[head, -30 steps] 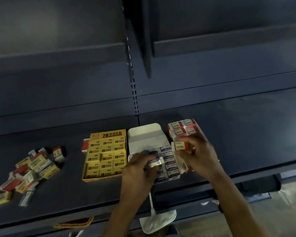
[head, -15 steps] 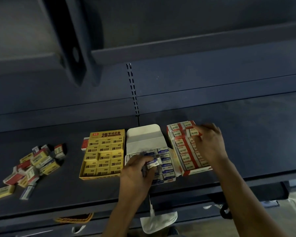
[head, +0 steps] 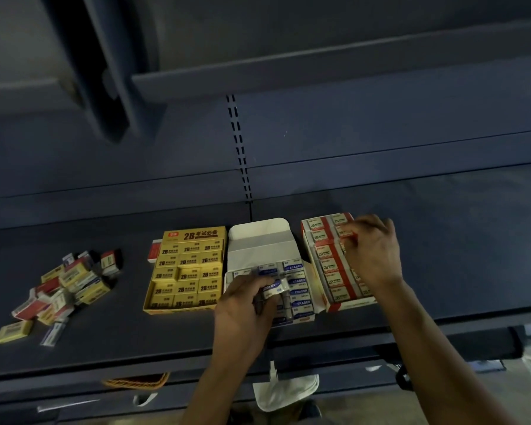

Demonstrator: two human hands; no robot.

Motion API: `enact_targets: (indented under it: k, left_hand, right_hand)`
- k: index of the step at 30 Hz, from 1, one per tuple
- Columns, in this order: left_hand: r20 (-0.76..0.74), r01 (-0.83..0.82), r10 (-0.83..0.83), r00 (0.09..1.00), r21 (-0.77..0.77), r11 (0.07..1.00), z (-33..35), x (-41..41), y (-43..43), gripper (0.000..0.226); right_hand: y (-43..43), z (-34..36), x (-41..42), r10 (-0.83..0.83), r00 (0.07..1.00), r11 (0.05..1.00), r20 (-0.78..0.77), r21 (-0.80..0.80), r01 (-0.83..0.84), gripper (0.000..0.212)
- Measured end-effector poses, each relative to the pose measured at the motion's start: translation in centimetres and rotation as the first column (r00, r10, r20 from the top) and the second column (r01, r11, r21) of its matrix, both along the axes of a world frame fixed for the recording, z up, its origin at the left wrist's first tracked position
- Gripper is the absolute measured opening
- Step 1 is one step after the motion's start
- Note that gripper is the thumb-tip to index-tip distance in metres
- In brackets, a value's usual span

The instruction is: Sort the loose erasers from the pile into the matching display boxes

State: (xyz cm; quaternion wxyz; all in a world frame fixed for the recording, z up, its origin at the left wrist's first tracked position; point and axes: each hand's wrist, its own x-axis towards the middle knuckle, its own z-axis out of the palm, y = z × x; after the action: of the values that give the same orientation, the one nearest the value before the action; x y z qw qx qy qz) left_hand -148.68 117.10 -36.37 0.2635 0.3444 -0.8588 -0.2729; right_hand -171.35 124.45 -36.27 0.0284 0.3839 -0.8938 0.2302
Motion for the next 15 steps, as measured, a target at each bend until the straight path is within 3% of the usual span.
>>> enact_targets:
  k: [3, 6, 10, 15]
  left_hand:
    - [-0.011, -0.011, 0.011, 1.000, -0.004, 1.000, 0.0, 0.2, 0.0, 0.030]
    - [-0.006, -0.018, 0.018, 1.000, -0.038, 0.999, 0.0, 0.6, -0.1, 0.032]
    - [0.002, -0.041, 0.041, 0.999, -0.072, 0.997, -0.2, 1.2, -0.2, 0.031]
    - [-0.067, -0.151, 0.151, 0.986, -0.006, 0.988, 0.0, 1.8, -0.1, 0.022]
  right_hand:
    - [-0.1, 0.3, 1.4, 0.020, 1.000, 0.999, 0.000, -0.041, -0.020, 0.022]
    - [-0.4, 0.9, 4.1, 0.145, 0.989, 0.982, 0.008, -0.126, -0.143, 0.022]
    - [-0.6, 1.1, 7.6, 0.410, 0.895, 0.895, 0.176, -0.265, -0.358, 0.015]
    - [-0.8, 1.8, 10.5, 0.480, 0.800, 0.873, 0.359, -0.285, -0.395, 0.013]
